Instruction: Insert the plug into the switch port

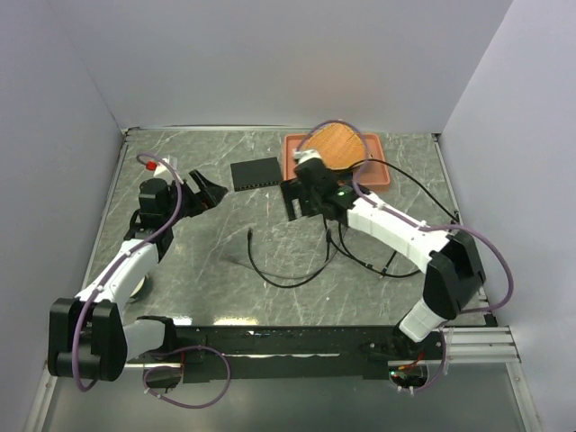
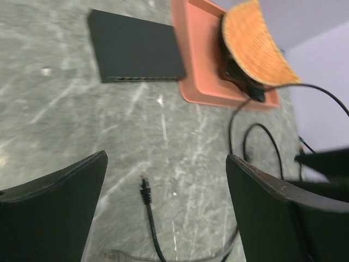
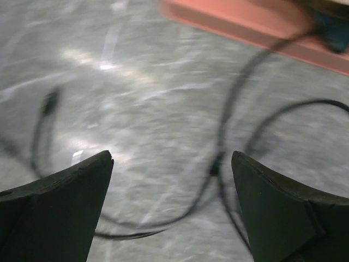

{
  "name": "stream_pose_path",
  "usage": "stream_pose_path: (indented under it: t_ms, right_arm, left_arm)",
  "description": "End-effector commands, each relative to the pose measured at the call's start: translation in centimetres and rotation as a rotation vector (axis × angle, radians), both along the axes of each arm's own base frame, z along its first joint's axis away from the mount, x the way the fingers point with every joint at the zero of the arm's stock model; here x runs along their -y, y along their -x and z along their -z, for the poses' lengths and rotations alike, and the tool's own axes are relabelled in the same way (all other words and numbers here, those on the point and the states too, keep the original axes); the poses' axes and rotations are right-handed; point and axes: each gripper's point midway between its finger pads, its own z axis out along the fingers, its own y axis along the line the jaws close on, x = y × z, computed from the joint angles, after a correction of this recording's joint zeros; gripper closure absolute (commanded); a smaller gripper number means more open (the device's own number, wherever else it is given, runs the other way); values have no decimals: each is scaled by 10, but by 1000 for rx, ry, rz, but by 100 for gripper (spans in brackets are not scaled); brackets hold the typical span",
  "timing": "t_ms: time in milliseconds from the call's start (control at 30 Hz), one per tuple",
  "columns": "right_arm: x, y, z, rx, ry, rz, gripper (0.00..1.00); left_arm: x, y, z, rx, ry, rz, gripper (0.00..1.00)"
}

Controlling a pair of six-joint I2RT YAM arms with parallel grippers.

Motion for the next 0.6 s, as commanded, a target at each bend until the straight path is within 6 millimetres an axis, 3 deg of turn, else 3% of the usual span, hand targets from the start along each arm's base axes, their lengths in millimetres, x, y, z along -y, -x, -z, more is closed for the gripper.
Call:
stream_pose_path:
  t_ms: [0,33,67,133,233,500,567]
  right_arm:
    - [-77,18,-6,-24,-107,-167,2]
    - [-89,19,-8,-29,-126,-189,3]
    - [-100,22,4,-63,-131,-197,4]
    - [-122,28,7,-82,-168,-239,6]
    - [-148,36,33,-164,-197,-271,12]
    - [-183,54,71,-267,-199,-308,30]
    - [-190,58,80,-284,-191,-319,30]
  left_arm:
    - [-30,-11,-22,9,-42,-191,4]
    - [-43,-13,-22,1,-60,-264,4]
    - [-50,-10,-16,-35,-75,-302,4]
    - [-57,-9,-20,-33,-86,-341,4]
    - [-69,-4,-22,-37,-113,-400,4]
    - [-81,4,-34,-6,-128,-457,4]
    - [-81,4,-33,-8,-131,-454,4]
